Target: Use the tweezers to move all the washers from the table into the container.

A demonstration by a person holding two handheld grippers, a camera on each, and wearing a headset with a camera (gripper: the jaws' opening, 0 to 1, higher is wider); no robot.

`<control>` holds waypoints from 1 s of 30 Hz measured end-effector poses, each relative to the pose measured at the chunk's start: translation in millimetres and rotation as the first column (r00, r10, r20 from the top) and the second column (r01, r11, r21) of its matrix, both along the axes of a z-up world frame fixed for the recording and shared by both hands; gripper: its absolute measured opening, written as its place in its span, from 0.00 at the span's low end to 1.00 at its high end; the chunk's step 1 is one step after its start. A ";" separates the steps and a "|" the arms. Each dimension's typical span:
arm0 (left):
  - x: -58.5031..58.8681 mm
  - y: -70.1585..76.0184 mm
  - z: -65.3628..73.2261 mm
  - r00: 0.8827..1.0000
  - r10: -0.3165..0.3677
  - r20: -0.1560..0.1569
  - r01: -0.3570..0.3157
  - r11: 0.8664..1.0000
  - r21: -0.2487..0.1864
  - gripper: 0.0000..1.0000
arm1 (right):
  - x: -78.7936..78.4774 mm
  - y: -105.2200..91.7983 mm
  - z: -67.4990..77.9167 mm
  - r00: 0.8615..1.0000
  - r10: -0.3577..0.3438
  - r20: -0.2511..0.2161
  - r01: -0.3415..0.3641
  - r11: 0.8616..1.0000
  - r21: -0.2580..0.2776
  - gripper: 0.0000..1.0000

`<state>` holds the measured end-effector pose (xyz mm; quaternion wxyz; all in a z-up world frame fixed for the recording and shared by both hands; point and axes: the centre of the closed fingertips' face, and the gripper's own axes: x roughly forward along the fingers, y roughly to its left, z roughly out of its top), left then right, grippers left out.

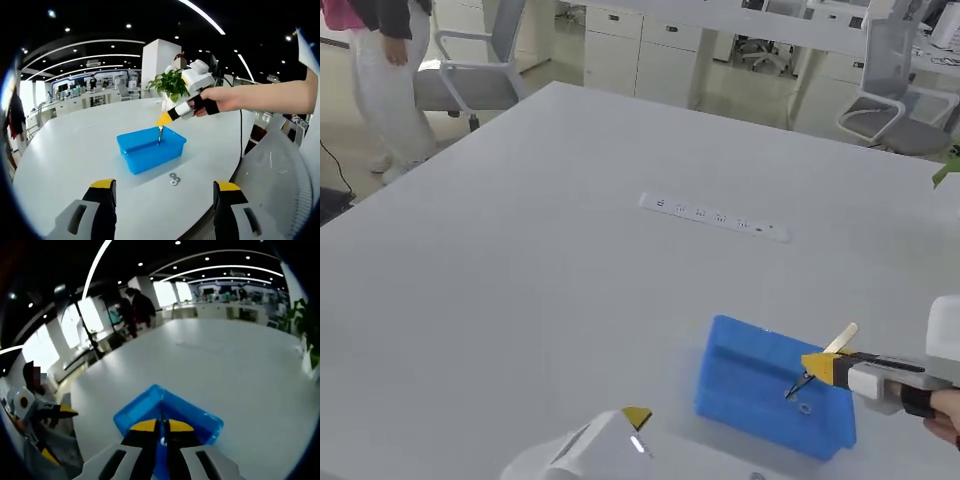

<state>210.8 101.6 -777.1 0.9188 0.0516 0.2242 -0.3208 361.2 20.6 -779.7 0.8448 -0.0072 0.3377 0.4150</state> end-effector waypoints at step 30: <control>-2.6 -0.2 -4.3 1.000 -0.015 -0.021 0.016 1.000 0.022 0.77 | 17.7 -5.2 -27.5 1.000 0.003 0.009 -0.002 0.996 -0.085 0.03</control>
